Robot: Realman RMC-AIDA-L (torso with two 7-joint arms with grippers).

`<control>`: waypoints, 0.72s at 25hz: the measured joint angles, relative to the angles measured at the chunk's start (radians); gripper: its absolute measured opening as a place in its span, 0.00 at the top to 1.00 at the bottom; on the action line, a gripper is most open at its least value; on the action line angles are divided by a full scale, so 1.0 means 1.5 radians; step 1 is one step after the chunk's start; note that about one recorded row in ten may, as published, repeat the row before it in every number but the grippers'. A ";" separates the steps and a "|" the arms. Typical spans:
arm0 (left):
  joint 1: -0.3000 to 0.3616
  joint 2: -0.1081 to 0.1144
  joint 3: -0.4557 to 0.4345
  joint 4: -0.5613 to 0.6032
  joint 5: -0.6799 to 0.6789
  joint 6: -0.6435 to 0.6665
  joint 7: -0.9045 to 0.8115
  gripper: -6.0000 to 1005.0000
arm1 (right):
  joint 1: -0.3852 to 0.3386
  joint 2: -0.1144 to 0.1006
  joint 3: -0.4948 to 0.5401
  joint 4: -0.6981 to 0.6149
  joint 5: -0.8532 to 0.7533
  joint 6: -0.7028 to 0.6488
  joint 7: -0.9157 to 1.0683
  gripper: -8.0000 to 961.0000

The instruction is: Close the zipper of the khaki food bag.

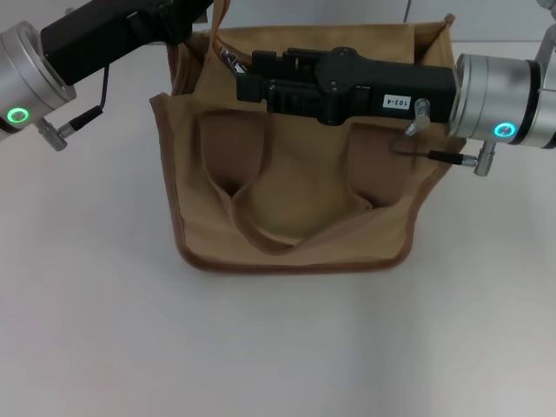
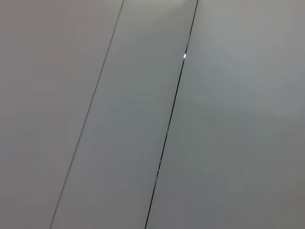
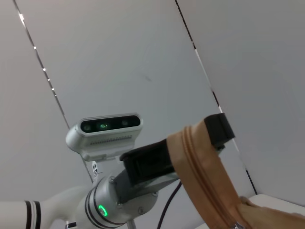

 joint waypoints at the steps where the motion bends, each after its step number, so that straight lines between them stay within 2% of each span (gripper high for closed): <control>1: 0.000 0.000 0.000 0.000 0.000 0.001 0.000 0.98 | 0.001 0.000 0.000 0.003 0.001 0.002 0.001 0.36; 18: 0.000 0.000 0.001 -0.007 -0.002 0.004 0.000 0.98 | 0.011 0.000 -0.029 0.015 0.009 0.019 0.027 0.37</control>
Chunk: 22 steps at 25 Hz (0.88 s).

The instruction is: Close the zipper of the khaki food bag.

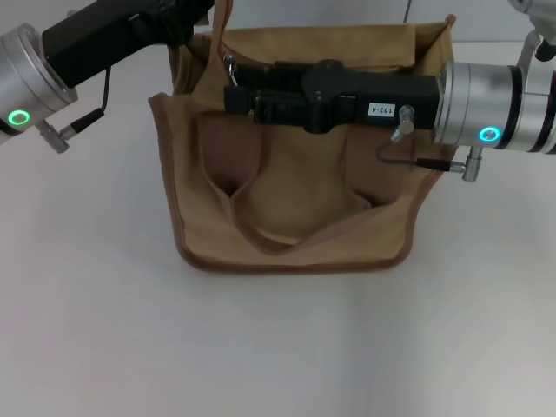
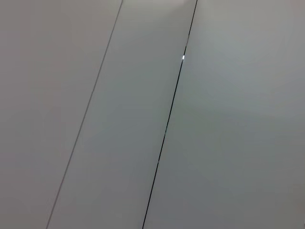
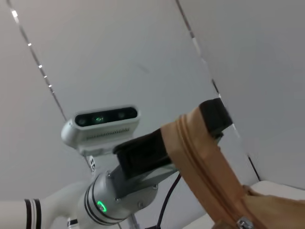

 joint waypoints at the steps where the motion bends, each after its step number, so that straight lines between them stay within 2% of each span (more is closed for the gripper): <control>1: 0.000 0.000 0.000 0.000 0.000 0.000 0.000 0.98 | 0.000 0.000 -0.001 0.000 0.001 -0.002 0.004 0.37; 5: 0.000 0.000 0.000 -0.001 -0.001 -0.002 0.000 0.98 | 0.002 0.000 -0.002 -0.002 0.002 -0.032 0.009 0.37; 10: 0.000 0.000 0.001 -0.001 -0.002 0.000 0.000 0.98 | 0.004 0.000 -0.005 0.000 0.002 0.008 0.048 0.37; 22: 0.003 0.000 0.001 -0.002 -0.005 0.000 0.000 0.98 | 0.013 -0.001 -0.015 0.001 0.003 -0.008 0.085 0.36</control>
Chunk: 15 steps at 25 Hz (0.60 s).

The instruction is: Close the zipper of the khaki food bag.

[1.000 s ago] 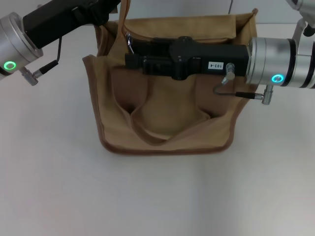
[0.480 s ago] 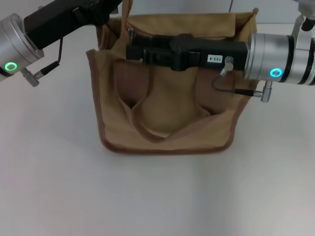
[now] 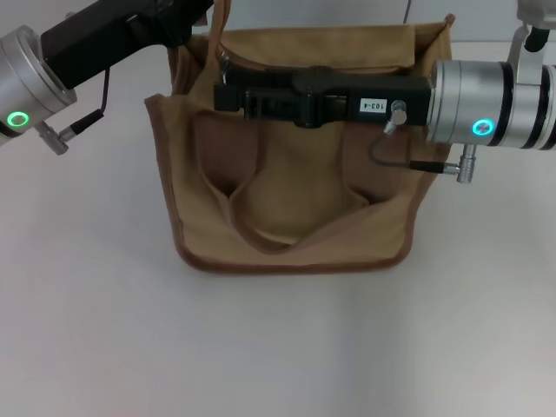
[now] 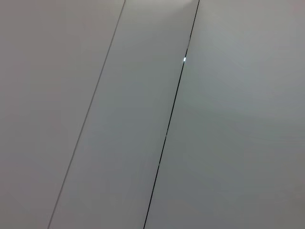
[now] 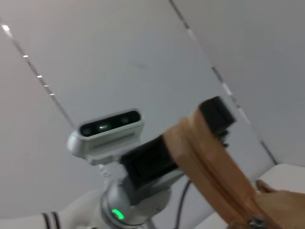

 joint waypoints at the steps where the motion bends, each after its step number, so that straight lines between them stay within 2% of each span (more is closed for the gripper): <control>1: 0.000 0.000 0.000 0.000 0.000 0.000 0.000 0.98 | 0.001 0.000 0.000 0.000 0.001 -0.007 0.000 0.36; 15: 0.004 0.000 0.000 0.000 -0.001 0.003 0.000 0.98 | 0.008 0.000 -0.006 0.016 0.009 0.029 0.008 0.37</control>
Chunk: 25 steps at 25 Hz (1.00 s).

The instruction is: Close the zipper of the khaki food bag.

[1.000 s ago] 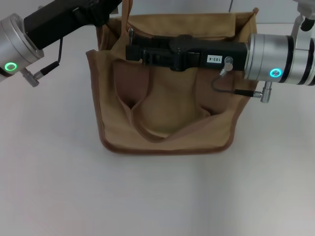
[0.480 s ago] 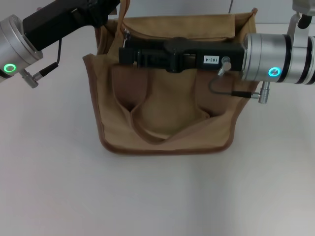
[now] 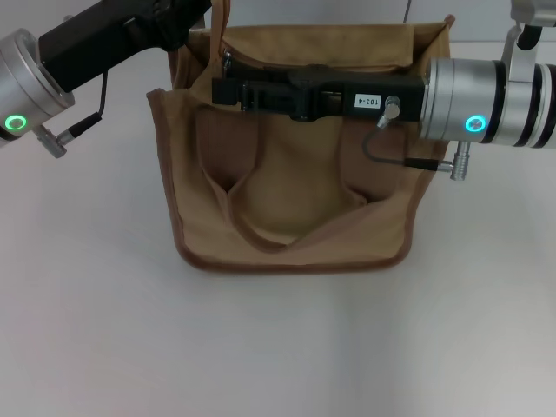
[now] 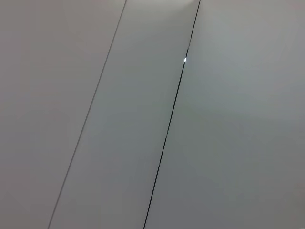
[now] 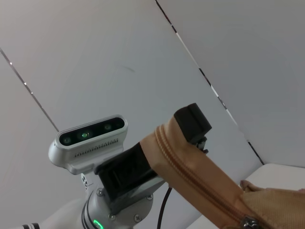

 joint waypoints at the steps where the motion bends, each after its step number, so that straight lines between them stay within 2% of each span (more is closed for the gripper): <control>1: 0.000 0.000 0.000 0.000 0.000 0.000 0.000 0.98 | 0.001 0.000 0.000 0.000 0.000 0.001 0.002 0.39; 11: 0.000 0.000 -0.001 0.000 -0.001 0.001 0.000 0.98 | 0.004 -0.001 0.005 0.009 0.000 0.012 0.006 0.53; 13: -0.001 0.000 -0.001 0.000 -0.001 0.001 0.004 0.98 | 0.012 -0.002 0.002 0.012 -0.001 -0.002 0.006 0.63; 17: -0.002 0.000 -0.001 -0.002 -0.001 0.000 0.006 0.98 | 0.022 -0.002 -0.002 0.013 -0.005 -0.020 0.006 0.62; 25: -0.001 0.000 -0.004 -0.005 -0.001 0.000 0.007 0.98 | 0.022 -0.004 0.000 0.011 -0.008 0.009 0.039 0.59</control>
